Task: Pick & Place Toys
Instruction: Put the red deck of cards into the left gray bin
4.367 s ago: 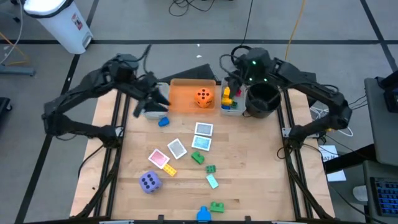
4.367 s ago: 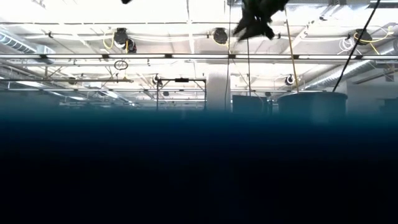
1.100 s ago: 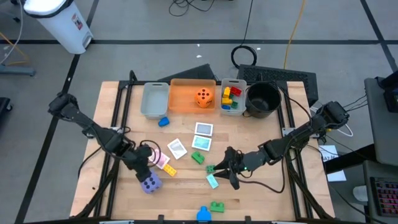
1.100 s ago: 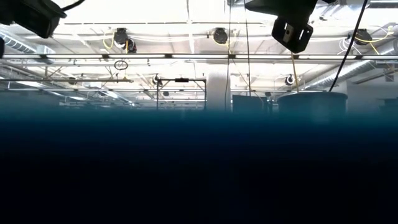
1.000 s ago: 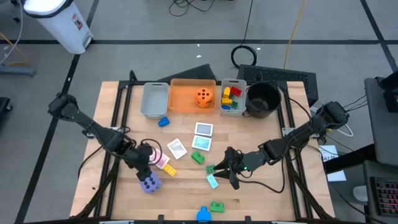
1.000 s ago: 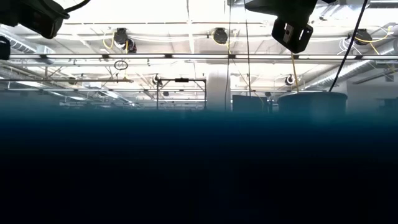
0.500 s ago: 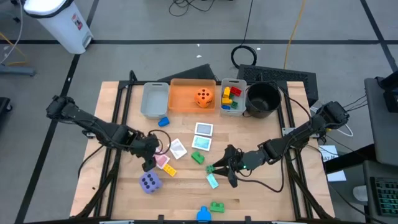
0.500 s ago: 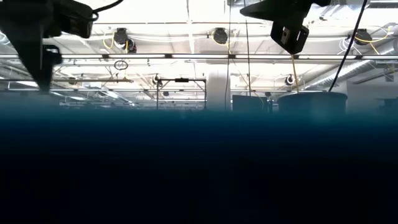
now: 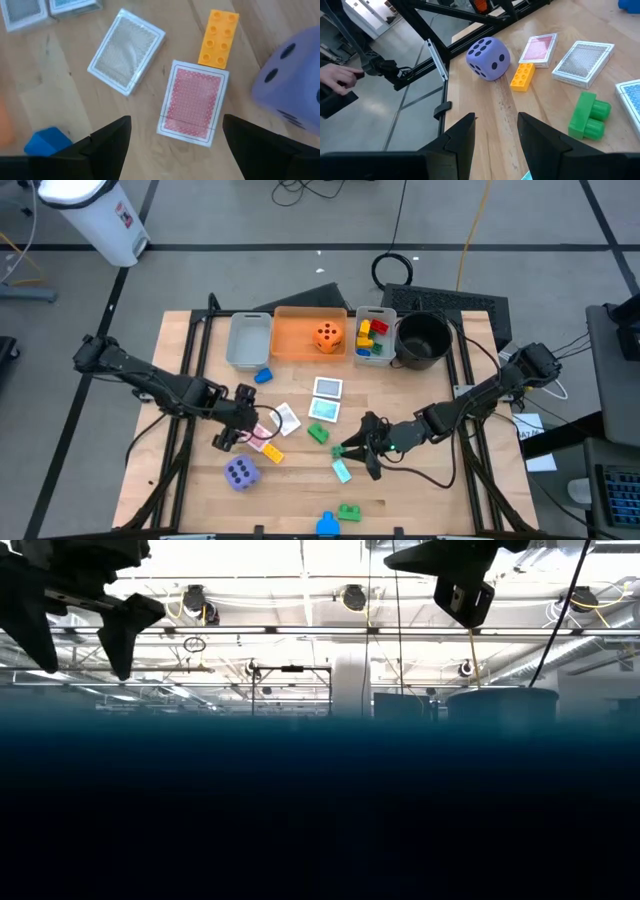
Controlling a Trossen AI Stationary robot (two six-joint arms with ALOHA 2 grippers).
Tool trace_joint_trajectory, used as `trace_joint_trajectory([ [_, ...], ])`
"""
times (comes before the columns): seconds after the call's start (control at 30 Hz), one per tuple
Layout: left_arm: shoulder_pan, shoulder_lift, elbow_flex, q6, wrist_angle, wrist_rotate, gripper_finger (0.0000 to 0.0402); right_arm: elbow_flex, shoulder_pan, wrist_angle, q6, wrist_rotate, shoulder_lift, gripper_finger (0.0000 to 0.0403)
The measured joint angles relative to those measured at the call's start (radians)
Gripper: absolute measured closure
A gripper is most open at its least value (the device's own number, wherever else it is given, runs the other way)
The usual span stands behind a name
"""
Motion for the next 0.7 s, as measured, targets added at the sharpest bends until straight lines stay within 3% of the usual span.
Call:
trace_joint_trajectory([
  [0.5,0.0,0.001,0.0,0.032,0.003,-0.051,0.0085,0.0,-0.019,0.0,0.006,0.002,0.0,0.0261],
  [0.7,0.0,0.002,0.0,0.091,-0.02,-0.009,0.0042,0.0,-0.039,-0.001,0.019,0.0,0.0,0.0261],
])
